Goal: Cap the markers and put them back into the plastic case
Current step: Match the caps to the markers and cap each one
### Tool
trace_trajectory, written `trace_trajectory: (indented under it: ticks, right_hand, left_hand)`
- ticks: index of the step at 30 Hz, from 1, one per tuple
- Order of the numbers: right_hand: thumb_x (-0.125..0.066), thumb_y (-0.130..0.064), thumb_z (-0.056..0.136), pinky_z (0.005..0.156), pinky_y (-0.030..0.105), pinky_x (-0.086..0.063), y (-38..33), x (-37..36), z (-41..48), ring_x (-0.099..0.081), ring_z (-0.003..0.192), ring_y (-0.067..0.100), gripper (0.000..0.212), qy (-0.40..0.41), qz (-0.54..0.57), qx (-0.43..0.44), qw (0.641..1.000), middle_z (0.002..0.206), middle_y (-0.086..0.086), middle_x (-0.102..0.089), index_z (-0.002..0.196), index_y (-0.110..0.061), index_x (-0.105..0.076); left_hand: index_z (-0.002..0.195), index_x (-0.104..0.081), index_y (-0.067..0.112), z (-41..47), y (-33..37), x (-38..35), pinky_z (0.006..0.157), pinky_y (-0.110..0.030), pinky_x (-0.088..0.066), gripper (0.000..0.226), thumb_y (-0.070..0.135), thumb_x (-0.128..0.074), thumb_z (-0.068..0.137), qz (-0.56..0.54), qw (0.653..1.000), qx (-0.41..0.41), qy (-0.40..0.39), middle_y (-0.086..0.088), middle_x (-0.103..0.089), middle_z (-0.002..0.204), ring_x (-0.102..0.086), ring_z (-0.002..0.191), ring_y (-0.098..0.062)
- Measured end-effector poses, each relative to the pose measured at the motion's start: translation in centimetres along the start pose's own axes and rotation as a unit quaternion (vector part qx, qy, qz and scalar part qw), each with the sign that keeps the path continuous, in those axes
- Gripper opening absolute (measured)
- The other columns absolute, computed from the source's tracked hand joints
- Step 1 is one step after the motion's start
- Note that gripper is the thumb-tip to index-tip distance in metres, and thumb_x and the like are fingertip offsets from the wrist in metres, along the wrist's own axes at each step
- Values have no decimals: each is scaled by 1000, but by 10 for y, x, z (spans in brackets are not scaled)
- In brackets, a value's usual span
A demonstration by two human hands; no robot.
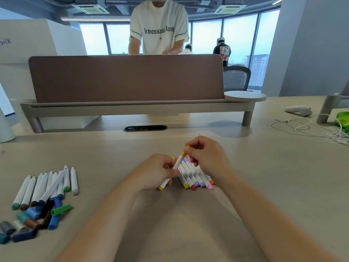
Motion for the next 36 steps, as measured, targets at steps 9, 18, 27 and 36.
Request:
trace_trajectory:
  ticks: [9, 18, 27, 36]
  right_hand:
    - [-66, -13, 92, 60, 26, -55, -2, -13, 2, -59, 52, 9, 3, -9, 40, -4, 999, 65, -1, -66, 93, -14, -69]
    - [-51, -29, 100, 73, 19, -40, 0, -14, 0, -54, 78, 5, 39, -18, -86, 11, 996, 91, -9, -62, 139, -26, -50]
    - [-49, -28, 96, 68, 28, -49, 2, -21, 1, -61, 78, 15, 22, -18, -177, 46, 983, 83, 0, -67, 88, -17, -67]
    - [-49, -27, 95, 58, 25, -46, -4, -22, -4, -61, 73, 14, 20, -36, -187, 66, 979, 80, -1, -67, 88, -18, -65]
  left_hand:
    - [87, -61, 7, 1, 4, -7, 53, -21, -44, 12, 17, -62, 94, -28, 1000, 1, -2, -5, -72, 68, -62, 57, -15]
    - [57, -62, 6, 0, -2, 9, 58, -29, -42, 35, 22, -58, 88, -25, 984, 120, 129, -10, -59, 47, -53, 46, -22]
    - [53, -60, 8, 4, -9, -9, 52, -24, -39, 43, 27, -58, 91, 21, 977, 173, 126, 0, -50, 34, -44, 35, -18]
    - [75, -64, 2, 4, -13, -8, 51, -26, -35, 46, 39, -49, 97, -58, 972, 204, 101, -20, -71, 70, -44, 44, -23]
Point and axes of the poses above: each hand's wrist, its own z-axis towards the middle knuckle, its own x-axis out of the back of the hand, y = z × x, the point moved 5 cm from there along z, towards the middle knuckle
